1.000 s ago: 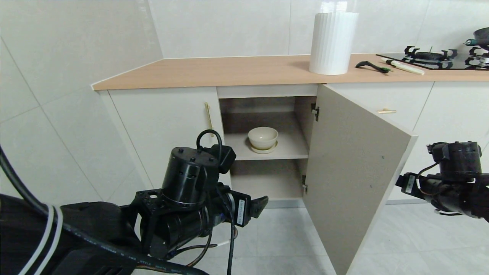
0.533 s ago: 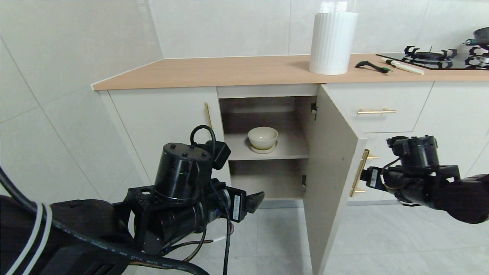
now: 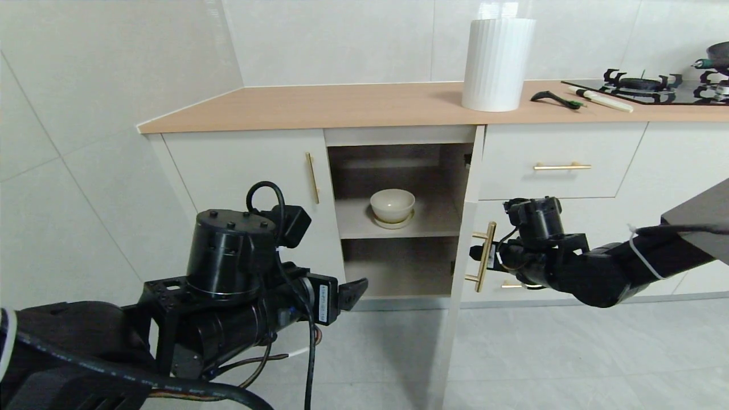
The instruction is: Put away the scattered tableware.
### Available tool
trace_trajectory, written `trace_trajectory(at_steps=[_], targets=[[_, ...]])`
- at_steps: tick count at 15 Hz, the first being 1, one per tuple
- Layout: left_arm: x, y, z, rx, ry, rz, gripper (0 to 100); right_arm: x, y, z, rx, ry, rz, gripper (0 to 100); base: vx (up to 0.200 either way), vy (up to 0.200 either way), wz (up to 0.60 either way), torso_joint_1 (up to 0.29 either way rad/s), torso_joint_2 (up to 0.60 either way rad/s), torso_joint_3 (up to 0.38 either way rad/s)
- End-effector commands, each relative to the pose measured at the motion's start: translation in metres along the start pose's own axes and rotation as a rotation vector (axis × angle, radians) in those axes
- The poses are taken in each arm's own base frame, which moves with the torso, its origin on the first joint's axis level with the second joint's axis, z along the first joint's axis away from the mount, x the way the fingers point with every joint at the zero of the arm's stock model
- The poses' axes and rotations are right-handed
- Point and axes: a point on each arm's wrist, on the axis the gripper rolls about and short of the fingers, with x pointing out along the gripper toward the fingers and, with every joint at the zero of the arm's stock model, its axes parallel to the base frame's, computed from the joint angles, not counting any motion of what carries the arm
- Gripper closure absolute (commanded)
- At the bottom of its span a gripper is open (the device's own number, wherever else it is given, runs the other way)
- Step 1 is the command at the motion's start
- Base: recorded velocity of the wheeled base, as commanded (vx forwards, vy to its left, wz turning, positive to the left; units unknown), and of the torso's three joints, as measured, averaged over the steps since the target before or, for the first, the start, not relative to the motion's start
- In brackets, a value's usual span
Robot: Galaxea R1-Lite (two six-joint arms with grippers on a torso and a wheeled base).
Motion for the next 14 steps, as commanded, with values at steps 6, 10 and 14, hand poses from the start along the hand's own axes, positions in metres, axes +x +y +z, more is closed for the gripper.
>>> trace_trajectory(at_steps=[6,10,14], targets=[[-0.025,0.005,0.013,0.038,-0.076,-0.002,0,0.027,0.011,-0.004,0.051,0.028,0.078,0,0.0,0.0,0.0,0.0,0.0,0.0],[-0.046,0.006,0.024,0.053,-0.154,0.005,0,0.04,0.019,-0.013,0.049,0.045,0.083,0,0.2,0.0,0.0,-0.002,0.0,0.0],[-0.054,0.007,0.029,0.058,-0.182,0.004,0,0.047,0.023,-0.012,0.087,0.036,0.092,0,0.2,0.0,0.0,0.002,0.0,0.001]])
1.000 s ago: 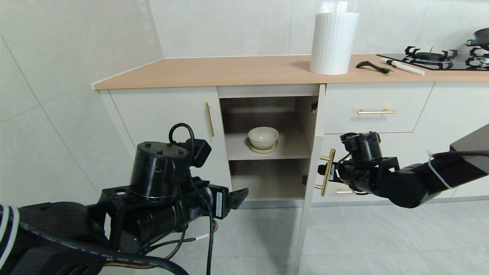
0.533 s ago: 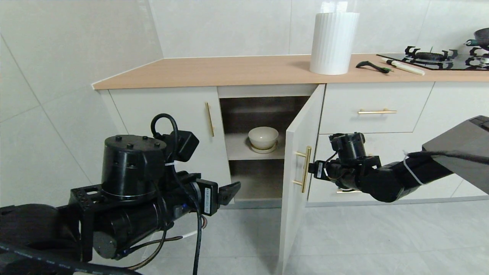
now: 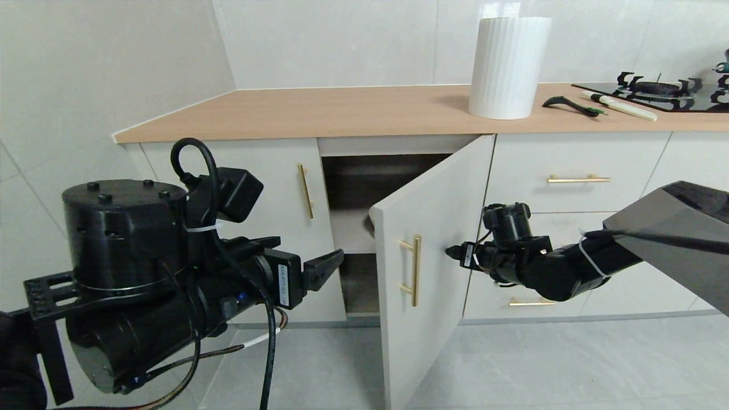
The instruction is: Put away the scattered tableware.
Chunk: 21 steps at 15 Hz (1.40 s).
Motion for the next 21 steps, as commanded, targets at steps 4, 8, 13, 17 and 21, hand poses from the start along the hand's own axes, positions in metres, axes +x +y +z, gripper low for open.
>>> trace_trajectory(at_steps=[4,8,13,17,21], targets=[[-0.021,0.002,0.014,0.013,-0.078,-0.011,0,0.015,0.009,0.0,0.064,-0.017,0.02,0,0.05,0.0,0.0,0.002,0.0,-0.001],[-0.029,0.003,0.019,0.018,-0.106,-0.015,0,0.023,0.015,0.01,0.177,-0.06,0.037,0,0.0,0.0,0.0,0.0,0.0,0.0],[-0.026,0.003,0.017,0.02,-0.097,-0.013,0,0.035,0.023,0.022,0.292,-0.123,0.077,0,0.0,0.0,0.0,0.0,0.0,0.0],[-0.022,0.002,0.015,0.023,-0.084,-0.013,0,0.039,0.023,0.033,0.36,-0.167,0.083,0,0.0,0.0,0.0,0.0,0.0,0.0],[-0.021,0.002,0.014,0.022,-0.078,-0.012,0,0.049,0.01,0.046,0.391,-0.231,0.039,0,0.0,0.0,0.0,0.0,0.0,0.0]])
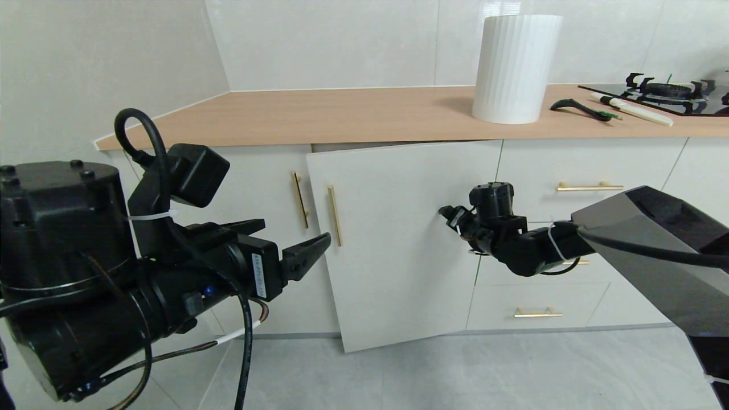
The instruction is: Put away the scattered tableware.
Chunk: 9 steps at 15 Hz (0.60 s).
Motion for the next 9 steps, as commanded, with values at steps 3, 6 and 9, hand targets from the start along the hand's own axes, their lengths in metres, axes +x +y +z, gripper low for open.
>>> trace_trajectory(at_steps=[3,6,9], targets=[[0.003,0.0,-0.003,0.002,0.013,0.002,0,0.014,-0.009,0.01,0.015,-0.071,-0.038,0,0.0,0.0,0.0,0.0,0.0,0.0],[0.004,0.0,-0.003,0.0,0.014,0.002,0,0.015,-0.009,0.013,0.018,-0.084,-0.04,0,0.0,0.0,0.0,0.0,0.0,0.0],[0.004,0.0,-0.003,0.001,0.016,0.002,0,0.015,-0.01,0.016,0.022,-0.094,-0.041,0,0.0,0.0,0.0,0.0,0.0,0.0]])
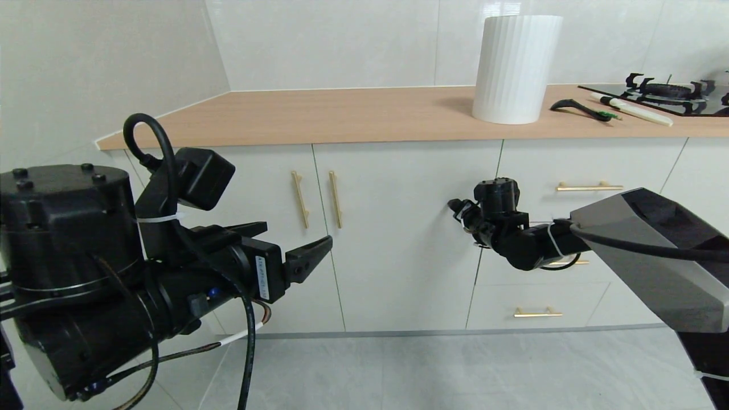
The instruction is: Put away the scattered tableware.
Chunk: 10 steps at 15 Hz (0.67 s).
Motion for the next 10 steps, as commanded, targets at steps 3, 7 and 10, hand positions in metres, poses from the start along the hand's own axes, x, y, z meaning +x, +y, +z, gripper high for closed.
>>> trace_trajectory(at_steps=[3,7,10], targets=[[0.0,0.0,0.001,-0.001,-0.003,0.002,0,-0.047,0.02,0.028,0.004,-0.013,0.044,0,0.0,0.0,0.0,0.0,0.0,0.0],[-0.021,0.005,0.007,-0.017,-0.061,0.02,0,-0.177,0.028,0.082,-0.175,-0.119,0.149,0,0.0,0.0,0.0,0.0,0.0,0.0],[-0.057,0.026,-0.008,-0.034,-0.088,0.083,0,-0.259,-0.016,0.082,-0.401,-0.203,0.125,0,0.0,0.0,0.0,0.0,0.0,0.0]])
